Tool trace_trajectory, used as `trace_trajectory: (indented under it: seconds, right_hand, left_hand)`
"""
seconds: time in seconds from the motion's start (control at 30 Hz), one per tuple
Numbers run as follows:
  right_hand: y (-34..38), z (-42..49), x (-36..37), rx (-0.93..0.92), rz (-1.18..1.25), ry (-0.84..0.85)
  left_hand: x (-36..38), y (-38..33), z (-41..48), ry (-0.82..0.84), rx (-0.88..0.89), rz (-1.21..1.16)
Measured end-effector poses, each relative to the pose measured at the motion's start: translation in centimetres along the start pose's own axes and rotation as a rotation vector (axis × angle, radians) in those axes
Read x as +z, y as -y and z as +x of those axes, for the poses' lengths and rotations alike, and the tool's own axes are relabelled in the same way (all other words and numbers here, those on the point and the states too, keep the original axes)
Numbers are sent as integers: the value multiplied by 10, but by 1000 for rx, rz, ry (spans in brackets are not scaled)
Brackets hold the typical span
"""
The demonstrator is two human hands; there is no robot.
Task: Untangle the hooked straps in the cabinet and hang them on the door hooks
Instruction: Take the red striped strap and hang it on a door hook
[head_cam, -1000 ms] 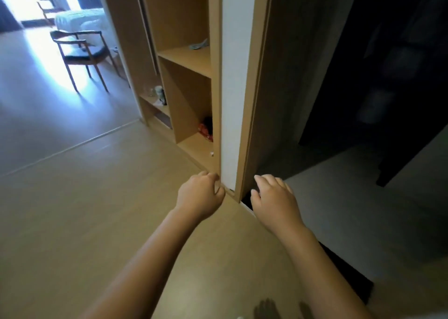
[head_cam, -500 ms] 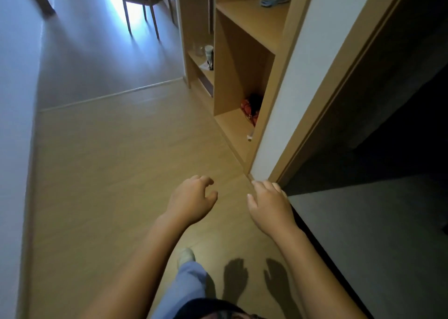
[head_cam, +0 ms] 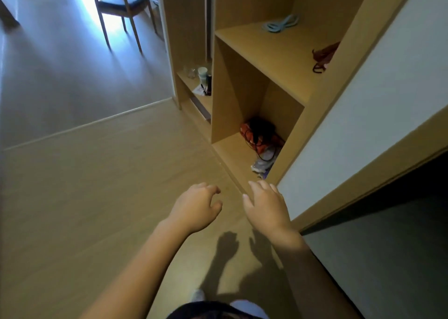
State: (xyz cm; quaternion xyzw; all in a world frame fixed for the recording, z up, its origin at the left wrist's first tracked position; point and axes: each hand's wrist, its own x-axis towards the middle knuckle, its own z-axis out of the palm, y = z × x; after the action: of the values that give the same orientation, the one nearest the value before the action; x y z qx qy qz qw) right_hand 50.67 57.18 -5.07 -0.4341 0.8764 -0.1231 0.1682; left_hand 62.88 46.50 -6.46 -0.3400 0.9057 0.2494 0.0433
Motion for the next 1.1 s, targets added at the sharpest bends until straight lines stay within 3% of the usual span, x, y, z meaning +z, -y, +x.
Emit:
trace_trajectory:
  seconds: [0.2,0.4,0.77,0.9,1.1]
  right_hand:
    - [16,83,-13,60,66,-36]
    - [15,172,-26,47,89,-206]
    - [-15,370,-110,54,157,-322]
    - [-34,409,-137,166,172,-359]
    - [-74,451,-175,401,237,-480]
  left_hand:
    - [-35,19,83,-5,34,-2]
    - [-69,18,177,-36,125,-31]
    - [-140,-17,395,-52,302,-72]
    - [-149,-49,453,-52,354,-118]
    - [-158,-104,543,114,482,-58]
